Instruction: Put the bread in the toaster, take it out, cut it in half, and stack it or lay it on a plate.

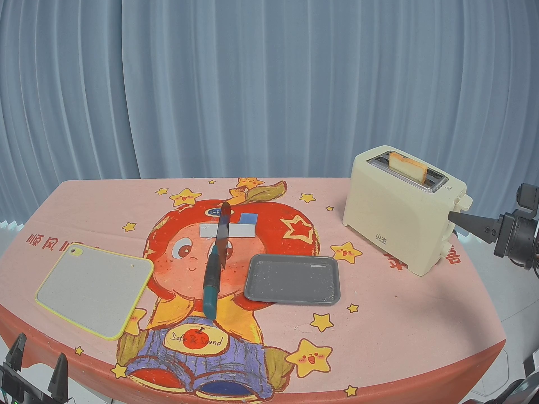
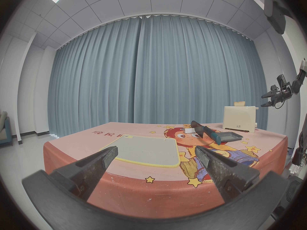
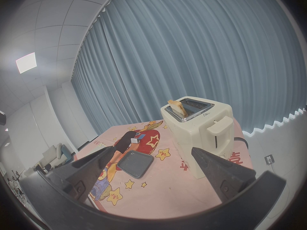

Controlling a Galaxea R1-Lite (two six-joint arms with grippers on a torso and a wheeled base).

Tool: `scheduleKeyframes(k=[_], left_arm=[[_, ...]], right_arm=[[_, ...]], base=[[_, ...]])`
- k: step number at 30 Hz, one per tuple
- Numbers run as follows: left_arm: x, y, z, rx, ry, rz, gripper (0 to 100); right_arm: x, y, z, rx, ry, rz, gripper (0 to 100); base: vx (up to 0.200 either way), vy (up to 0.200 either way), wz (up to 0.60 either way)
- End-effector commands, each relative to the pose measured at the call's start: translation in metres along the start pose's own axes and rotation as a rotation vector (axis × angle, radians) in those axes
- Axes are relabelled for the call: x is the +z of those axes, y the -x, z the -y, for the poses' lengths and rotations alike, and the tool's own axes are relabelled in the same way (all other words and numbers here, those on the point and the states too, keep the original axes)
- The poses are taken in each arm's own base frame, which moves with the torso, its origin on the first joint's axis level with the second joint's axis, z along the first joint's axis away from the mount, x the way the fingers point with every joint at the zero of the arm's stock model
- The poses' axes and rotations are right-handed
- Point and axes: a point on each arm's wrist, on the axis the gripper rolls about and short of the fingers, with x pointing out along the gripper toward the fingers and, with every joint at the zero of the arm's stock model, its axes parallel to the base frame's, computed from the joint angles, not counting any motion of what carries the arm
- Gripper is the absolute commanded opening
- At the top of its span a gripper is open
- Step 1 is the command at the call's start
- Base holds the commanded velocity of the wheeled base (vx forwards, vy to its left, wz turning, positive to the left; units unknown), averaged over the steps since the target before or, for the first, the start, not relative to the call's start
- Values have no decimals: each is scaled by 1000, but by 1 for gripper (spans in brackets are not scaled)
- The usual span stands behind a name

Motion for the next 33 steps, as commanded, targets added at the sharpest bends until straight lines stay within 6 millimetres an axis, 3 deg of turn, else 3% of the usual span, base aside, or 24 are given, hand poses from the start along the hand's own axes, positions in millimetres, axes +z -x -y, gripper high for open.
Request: scheduleKeyframes(k=[1, 7, 8, 33], left_arm=[[-5, -1, 0, 1, 0, -19, 100], [-5, -1, 0, 1, 0, -19, 100], [-5, -1, 0, 1, 0, -19, 100], [-5, -1, 0, 1, 0, -19, 100]], right_arm=[[0, 0, 0, 0, 1, 0, 100], [0, -1, 0, -2, -1, 0, 100], [0, -1, 0, -2, -1, 0, 0], [-30, -2, -3, 32, -5, -108, 0]], base=[[0, 0, 0], [0, 0, 0], [0, 0, 0], [0, 0, 0]])
